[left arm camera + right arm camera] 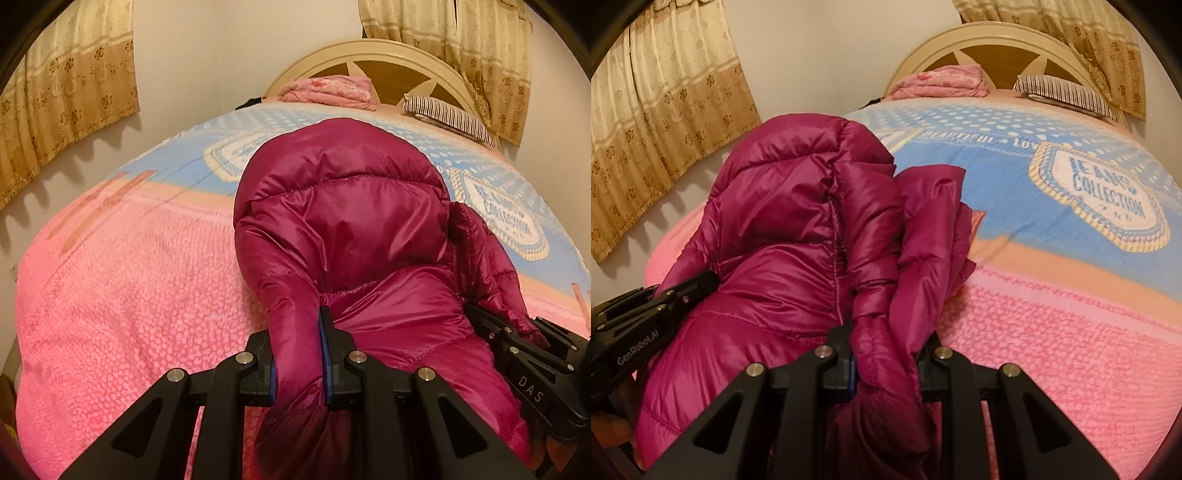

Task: Fold large clothes
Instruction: 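Squeeze and press the magenta jacket bundle into shape with both tools, then open both tools and lift them away from the folded jacket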

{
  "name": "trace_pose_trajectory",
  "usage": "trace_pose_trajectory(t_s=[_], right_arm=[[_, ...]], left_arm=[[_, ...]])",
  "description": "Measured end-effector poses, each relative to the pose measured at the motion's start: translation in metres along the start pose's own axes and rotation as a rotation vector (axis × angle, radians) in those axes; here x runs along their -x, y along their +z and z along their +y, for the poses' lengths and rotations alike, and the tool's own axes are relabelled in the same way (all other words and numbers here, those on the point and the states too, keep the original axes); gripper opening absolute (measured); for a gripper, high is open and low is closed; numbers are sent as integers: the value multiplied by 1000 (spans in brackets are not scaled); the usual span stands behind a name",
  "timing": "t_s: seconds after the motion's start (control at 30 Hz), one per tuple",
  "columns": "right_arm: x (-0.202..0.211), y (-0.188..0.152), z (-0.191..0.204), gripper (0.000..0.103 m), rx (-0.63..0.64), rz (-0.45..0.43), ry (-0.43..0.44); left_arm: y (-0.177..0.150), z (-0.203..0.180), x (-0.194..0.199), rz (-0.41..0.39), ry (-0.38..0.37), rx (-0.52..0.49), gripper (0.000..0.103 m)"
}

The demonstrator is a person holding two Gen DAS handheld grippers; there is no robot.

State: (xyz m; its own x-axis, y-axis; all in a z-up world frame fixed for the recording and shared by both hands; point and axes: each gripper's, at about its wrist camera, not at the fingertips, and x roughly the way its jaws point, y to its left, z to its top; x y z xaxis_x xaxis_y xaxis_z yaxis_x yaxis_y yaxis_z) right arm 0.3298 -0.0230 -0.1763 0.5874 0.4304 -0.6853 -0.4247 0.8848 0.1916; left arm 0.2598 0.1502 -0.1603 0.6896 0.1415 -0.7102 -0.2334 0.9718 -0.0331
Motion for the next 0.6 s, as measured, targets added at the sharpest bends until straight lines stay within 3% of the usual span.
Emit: trace_pose_trajectory(t_s=[0.43, 0.6], right_arm=[[-14, -9, 0, 28, -4, 42, -12], [-14, -10, -1, 30, -12, 42, -10]], left_arm=[[-11, 5, -10, -4, 33, -3, 45], [-15, 13, -10, -7, 46, 24, 60]])
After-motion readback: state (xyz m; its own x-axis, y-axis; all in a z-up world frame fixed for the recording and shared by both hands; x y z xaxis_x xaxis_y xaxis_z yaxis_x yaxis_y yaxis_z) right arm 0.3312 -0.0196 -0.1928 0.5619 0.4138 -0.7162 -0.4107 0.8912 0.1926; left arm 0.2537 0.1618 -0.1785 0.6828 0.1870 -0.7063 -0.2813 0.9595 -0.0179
